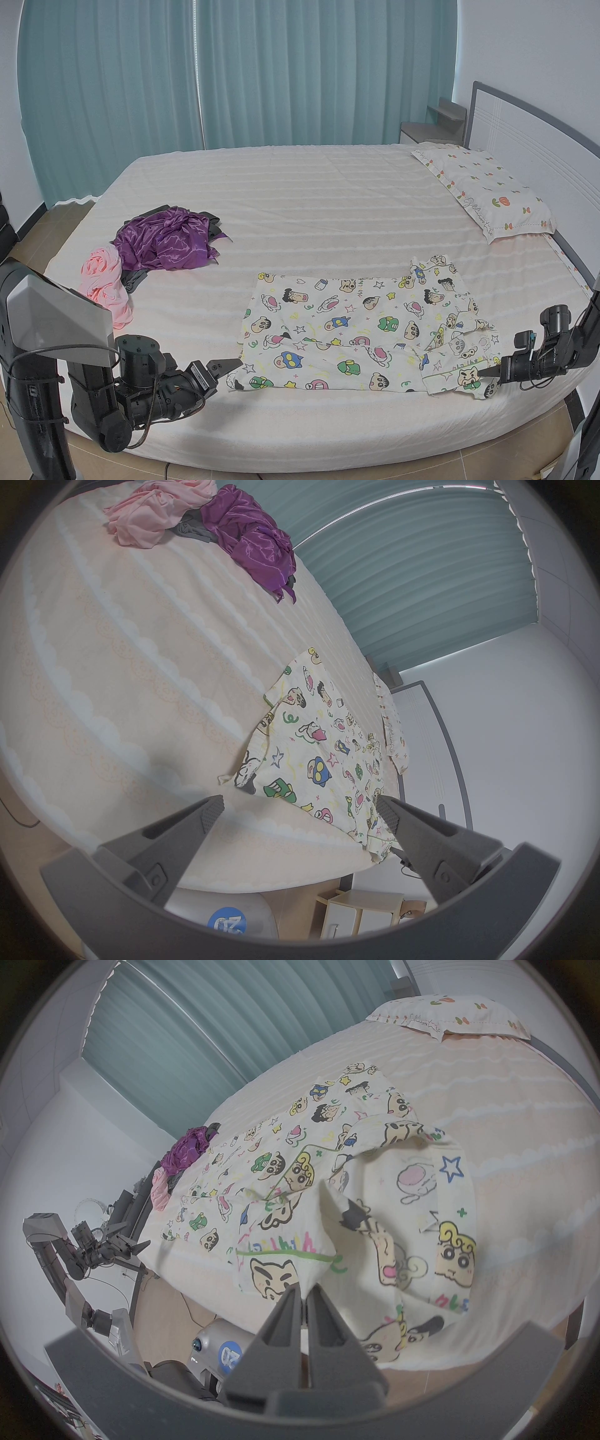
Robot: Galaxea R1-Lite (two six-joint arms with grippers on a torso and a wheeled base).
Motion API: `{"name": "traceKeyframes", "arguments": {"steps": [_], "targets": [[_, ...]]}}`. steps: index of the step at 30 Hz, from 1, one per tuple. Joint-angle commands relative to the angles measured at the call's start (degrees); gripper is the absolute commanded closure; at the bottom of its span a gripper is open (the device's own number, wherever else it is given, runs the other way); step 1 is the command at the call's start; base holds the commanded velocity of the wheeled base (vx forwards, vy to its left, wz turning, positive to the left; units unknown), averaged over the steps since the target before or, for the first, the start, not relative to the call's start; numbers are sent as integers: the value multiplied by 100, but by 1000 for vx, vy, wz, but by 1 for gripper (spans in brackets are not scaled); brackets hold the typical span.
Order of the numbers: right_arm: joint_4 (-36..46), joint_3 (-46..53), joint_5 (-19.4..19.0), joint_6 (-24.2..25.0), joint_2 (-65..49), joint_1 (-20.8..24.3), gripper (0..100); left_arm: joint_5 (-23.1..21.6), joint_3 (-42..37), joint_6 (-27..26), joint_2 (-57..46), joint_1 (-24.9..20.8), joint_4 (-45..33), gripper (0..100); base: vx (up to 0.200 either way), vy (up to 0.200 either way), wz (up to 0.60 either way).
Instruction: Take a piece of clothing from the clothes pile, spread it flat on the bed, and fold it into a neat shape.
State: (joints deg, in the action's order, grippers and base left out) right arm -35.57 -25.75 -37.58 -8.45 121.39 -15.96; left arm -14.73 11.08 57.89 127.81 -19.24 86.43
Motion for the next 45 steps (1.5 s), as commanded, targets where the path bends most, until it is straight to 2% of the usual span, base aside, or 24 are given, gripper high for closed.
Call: {"name": "traceKeyframes", "arguments": {"steps": [1,5,11,20,21,29,33,41,45], "targets": [[6,377,32,238,-555,146,100,5,-1,3,7,-1,5,0,0,0,0],[-2,703,313,546,-916,330,100,5,-9,3,7,-1,5,0,0,0,0],[-11,1010,752,608,-1048,453,100,5,-9,3,7,-1,-3,0,0,0,0],[-11,1133,893,608,-960,515,100,14,-9,3,7,-19,5,0,0,0,0],[-11,1142,902,608,-942,515,0,14,-9,3,7,-19,5,0,0,0,0],[-20,1344,1007,572,-1364,471,0,216,-1,11,95,-98,111,0,0,0,0],[-20,1116,937,599,-1575,277,0,216,-9,11,131,-98,164,0,0,0,0],[-20,87,796,537,-687,66,0,225,-1,11,131,-98,155,0,0,0,0],[-11,-247,506,388,-134,49,0,225,-1,11,131,-98,164,0,0,0,0]]}}
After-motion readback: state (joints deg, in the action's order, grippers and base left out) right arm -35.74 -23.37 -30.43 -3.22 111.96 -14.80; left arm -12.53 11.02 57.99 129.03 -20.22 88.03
